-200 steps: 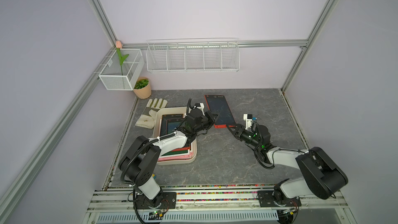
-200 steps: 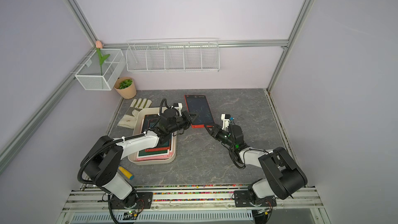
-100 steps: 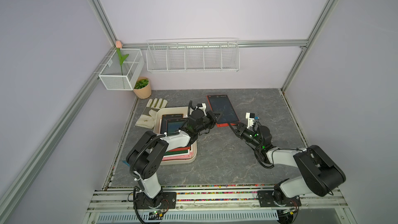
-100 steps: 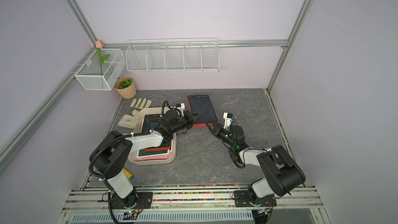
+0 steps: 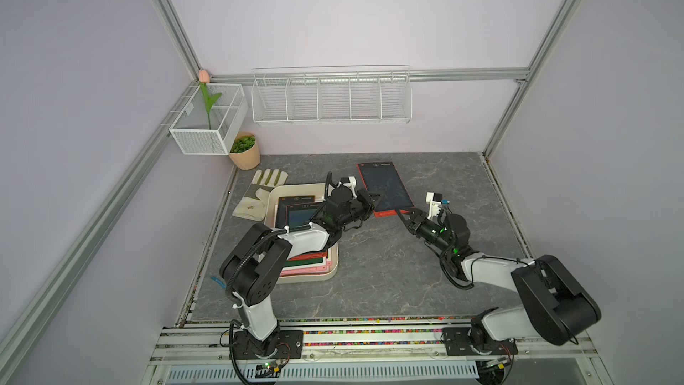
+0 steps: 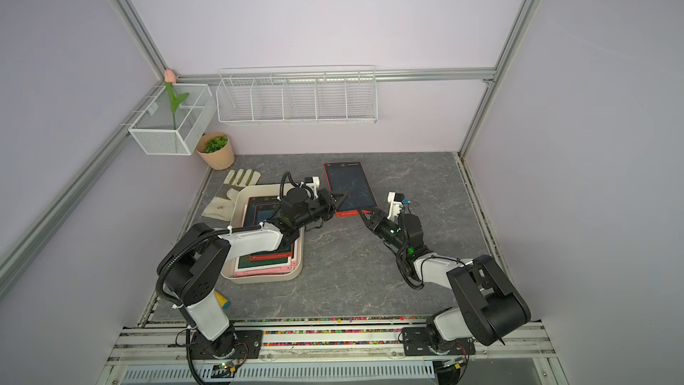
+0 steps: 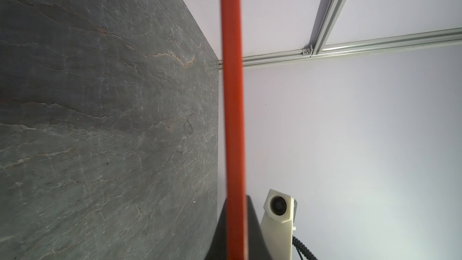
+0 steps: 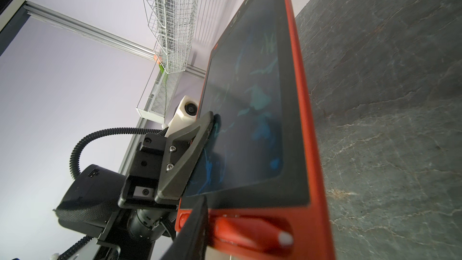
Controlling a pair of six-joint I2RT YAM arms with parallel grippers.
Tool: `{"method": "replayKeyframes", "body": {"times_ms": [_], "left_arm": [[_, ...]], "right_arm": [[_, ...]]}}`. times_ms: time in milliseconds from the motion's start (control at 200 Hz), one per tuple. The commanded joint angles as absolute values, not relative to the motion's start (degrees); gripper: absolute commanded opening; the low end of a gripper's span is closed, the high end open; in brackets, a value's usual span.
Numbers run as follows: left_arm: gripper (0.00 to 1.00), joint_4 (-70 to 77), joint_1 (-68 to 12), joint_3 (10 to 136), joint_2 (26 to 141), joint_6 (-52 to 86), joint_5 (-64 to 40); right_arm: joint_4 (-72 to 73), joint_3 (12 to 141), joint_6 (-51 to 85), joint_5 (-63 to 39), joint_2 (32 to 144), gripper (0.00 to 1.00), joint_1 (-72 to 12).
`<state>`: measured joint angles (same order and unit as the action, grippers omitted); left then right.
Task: Take out the writing tablet from the storage box
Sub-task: Place the writing tablet at the corner of the board.
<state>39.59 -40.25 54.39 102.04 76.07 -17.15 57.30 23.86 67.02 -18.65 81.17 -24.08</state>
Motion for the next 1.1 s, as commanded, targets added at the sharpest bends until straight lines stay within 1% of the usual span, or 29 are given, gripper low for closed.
{"method": "replayKeyframes", "body": {"times_ms": [0,290,445,750,1095], "left_arm": [[0.00,35.2,-41.7,55.6,105.0,74.2,-20.1],[0.00,35.2,-43.2,56.4,107.0,74.2,-20.4],[0.00,35.8,-43.3,56.3,107.8,75.0,-20.9],[0.00,37.0,-44.1,56.7,110.5,75.8,-22.1],[0.00,36.1,-44.5,57.0,111.0,75.3,-22.4]], "right_arm": [[59.4,27.1,75.1,-15.0,78.8,0.34,-23.5],[63.7,28.7,75.9,-14.3,80.8,0.31,-23.4],[64.5,29.6,75.7,-14.0,81.6,0.31,-22.9],[74.9,30.6,78.5,-12.3,87.9,0.31,-22.7],[73.6,33.0,77.8,-13.8,89.5,0.31,-22.5]]}}
